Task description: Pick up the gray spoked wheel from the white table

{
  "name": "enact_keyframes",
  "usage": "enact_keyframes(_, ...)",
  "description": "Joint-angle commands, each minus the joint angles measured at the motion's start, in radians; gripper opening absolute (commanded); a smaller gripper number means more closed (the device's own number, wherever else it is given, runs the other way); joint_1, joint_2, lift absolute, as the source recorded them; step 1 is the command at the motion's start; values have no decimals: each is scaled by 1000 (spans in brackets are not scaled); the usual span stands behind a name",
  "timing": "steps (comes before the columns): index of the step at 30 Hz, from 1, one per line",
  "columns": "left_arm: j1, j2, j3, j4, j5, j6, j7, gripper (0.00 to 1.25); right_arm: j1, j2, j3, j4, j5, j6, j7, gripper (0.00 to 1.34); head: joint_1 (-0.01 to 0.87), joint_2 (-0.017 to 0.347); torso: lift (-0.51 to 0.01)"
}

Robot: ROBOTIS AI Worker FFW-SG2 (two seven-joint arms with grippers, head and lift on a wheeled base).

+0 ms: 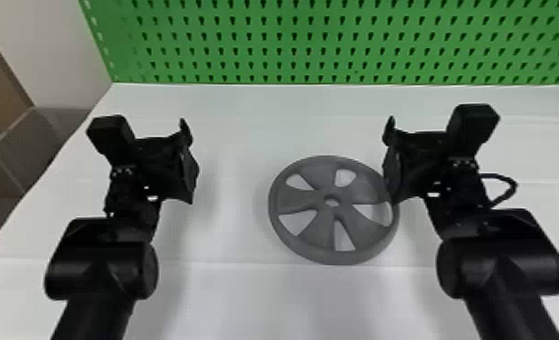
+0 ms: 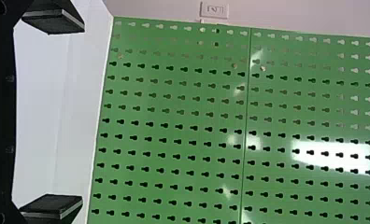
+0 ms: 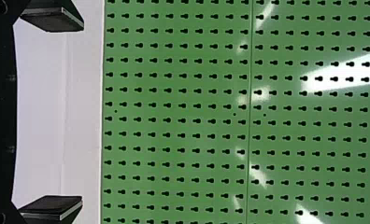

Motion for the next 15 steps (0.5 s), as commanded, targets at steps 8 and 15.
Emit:
enact_keyframes(8, 0, 0, 0, 0, 0, 0, 0, 1250, 0, 0, 0, 0, 0, 0, 0, 1339, 778, 72, -97)
enact_keyframes(15, 0, 0, 0, 0, 0, 0, 0, 1250, 0, 0, 0, 0, 0, 0, 0, 1339, 778, 72, -97)
